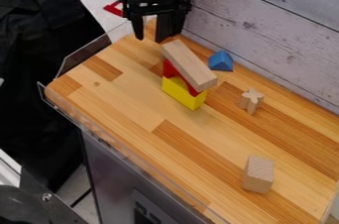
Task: Put the green cube on top of the block
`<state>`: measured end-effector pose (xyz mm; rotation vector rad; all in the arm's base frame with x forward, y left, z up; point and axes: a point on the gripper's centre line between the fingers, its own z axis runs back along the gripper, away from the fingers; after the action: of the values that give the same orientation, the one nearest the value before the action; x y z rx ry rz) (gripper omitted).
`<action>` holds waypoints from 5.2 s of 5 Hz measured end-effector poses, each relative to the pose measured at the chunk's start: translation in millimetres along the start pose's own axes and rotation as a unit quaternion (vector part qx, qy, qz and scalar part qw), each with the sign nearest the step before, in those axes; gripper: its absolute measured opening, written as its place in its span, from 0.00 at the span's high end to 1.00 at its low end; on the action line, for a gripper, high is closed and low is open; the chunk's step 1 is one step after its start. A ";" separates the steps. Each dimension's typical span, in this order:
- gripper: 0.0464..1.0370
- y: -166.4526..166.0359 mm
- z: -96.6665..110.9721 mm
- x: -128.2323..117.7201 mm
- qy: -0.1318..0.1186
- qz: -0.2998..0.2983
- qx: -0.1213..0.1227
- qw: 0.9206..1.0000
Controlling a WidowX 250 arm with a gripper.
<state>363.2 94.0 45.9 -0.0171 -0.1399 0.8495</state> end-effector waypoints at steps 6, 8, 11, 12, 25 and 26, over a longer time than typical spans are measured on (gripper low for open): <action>0.07 -10.1 -38.9 -18.4 0.039 0.008 0.054 0.998; 0.47 -4.2 -44.0 -23.4 0.055 0.012 0.049 0.997; 0.47 15.4 -7.3 -25.0 0.047 0.024 0.009 0.999; 0.47 22.9 12.0 -20.1 0.029 0.024 -0.005 0.999; 0.47 -11.2 47.6 -84.7 0.119 -0.206 0.038 0.971; 0.47 -10.4 45.6 -94.3 0.128 -0.209 0.037 0.969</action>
<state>303.6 14.5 80.9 -0.0260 0.1298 0.4247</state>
